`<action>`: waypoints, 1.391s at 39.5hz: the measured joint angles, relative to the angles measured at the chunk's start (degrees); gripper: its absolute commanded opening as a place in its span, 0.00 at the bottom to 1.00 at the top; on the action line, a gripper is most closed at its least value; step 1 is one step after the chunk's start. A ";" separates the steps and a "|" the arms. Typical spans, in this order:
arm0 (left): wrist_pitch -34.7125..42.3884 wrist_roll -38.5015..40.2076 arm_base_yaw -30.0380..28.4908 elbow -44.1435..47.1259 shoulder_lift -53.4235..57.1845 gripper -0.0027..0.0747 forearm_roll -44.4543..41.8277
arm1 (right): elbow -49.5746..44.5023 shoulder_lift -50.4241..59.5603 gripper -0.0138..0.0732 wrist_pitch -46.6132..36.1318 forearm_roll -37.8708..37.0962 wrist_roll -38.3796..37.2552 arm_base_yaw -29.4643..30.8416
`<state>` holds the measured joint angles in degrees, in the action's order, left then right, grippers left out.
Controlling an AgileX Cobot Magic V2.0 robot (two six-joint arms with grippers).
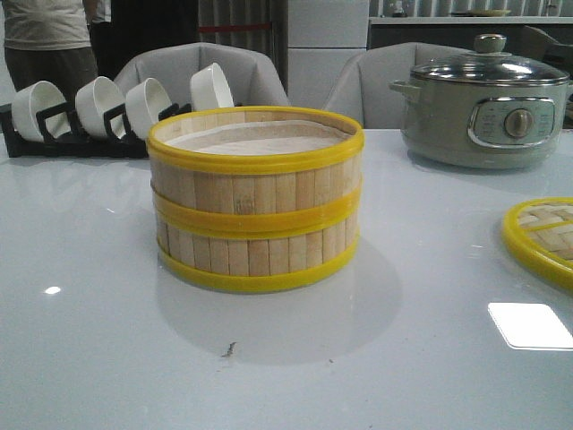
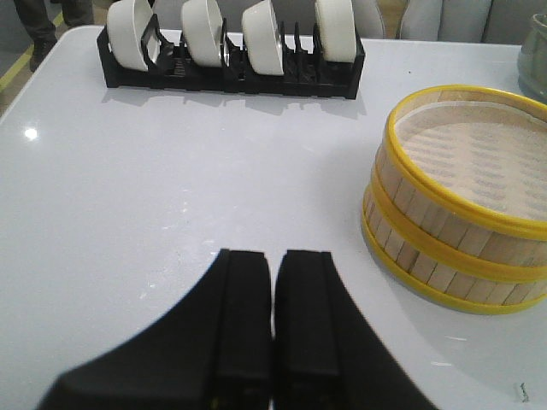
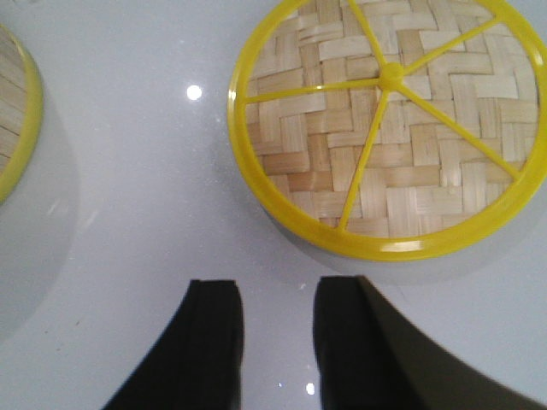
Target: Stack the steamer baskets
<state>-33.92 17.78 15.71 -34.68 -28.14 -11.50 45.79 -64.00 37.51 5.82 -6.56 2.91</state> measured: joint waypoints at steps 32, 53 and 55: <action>0.00 0.00 0.00 0.00 0.00 0.16 0.04 | 16.47 -26.99 0.50 -4.97 -7.45 0.00 3.71; 0.00 0.00 0.00 0.00 0.00 0.16 0.04 | 16.55 -30.05 0.62 -5.80 -7.78 0.12 6.66; 0.00 0.00 0.00 0.00 0.00 0.16 0.04 | 16.55 -30.63 0.61 -5.80 -7.78 0.19 6.66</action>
<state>-33.92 17.78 15.71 -34.68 -28.14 -11.47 62.35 -94.63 31.72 -1.96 -6.37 9.57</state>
